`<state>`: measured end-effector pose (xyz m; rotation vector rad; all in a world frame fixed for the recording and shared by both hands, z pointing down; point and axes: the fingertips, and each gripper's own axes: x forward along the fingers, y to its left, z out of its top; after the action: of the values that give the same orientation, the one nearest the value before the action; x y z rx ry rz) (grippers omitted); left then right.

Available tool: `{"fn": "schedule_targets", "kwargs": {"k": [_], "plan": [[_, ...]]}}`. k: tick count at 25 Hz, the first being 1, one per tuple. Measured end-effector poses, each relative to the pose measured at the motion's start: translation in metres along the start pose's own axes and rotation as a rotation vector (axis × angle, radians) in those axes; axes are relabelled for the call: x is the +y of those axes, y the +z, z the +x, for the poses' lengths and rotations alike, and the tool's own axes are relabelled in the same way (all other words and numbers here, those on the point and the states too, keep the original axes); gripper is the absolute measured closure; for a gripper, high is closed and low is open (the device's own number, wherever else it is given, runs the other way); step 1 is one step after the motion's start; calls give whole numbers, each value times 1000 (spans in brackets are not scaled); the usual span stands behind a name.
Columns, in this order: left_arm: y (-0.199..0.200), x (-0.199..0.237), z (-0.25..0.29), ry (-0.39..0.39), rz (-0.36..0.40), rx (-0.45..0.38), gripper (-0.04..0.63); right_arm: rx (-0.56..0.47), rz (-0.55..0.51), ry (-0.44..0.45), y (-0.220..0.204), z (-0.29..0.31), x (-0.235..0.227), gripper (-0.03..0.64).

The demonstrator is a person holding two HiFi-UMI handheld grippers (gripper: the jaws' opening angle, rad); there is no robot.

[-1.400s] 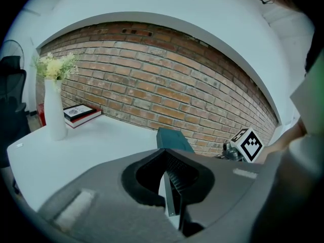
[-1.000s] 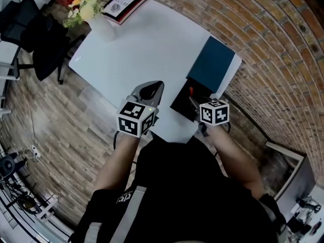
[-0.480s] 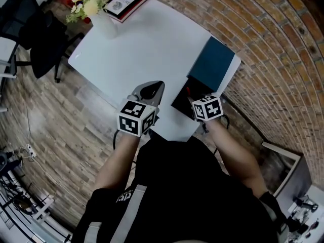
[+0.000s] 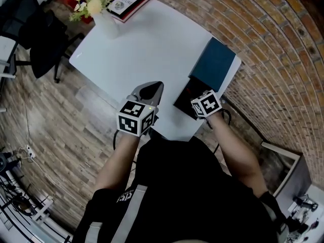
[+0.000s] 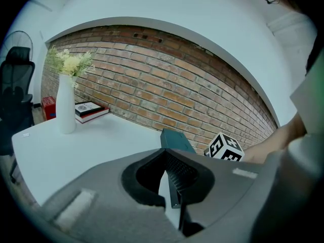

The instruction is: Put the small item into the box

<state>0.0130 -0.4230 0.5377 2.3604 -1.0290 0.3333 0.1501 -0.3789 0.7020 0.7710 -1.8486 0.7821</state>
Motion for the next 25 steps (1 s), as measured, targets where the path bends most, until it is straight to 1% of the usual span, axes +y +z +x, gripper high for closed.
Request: {"fn": "schedule_targets", "kwargs": {"k": [3, 9, 14, 16, 20, 23, 25], "plan": [[0, 2, -2, 0, -1, -2, 589, 32, 2, 17, -1, 0, 0, 601], [-6, 5, -5, -1, -11, 5, 589, 122, -112, -6, -6, 5, 3, 601], [-7, 7, -8, 2, -15, 1, 589, 143, -147, -21, -9, 10, 3, 603], [-7, 8, -10, 5, -16, -2, 589, 139, -148, -23, -9, 9, 3, 600], [-5, 9, -17, 4, -10, -7, 589, 102, -137, -17, -4, 4, 4, 565], [-3, 8, -23, -2, -1, -13, 589, 59, -148, -42, 0, -5, 0, 566], [-3, 6, -28, -10, 5, -17, 589, 17, -125, -57, -1, -12, -5, 570]]}}
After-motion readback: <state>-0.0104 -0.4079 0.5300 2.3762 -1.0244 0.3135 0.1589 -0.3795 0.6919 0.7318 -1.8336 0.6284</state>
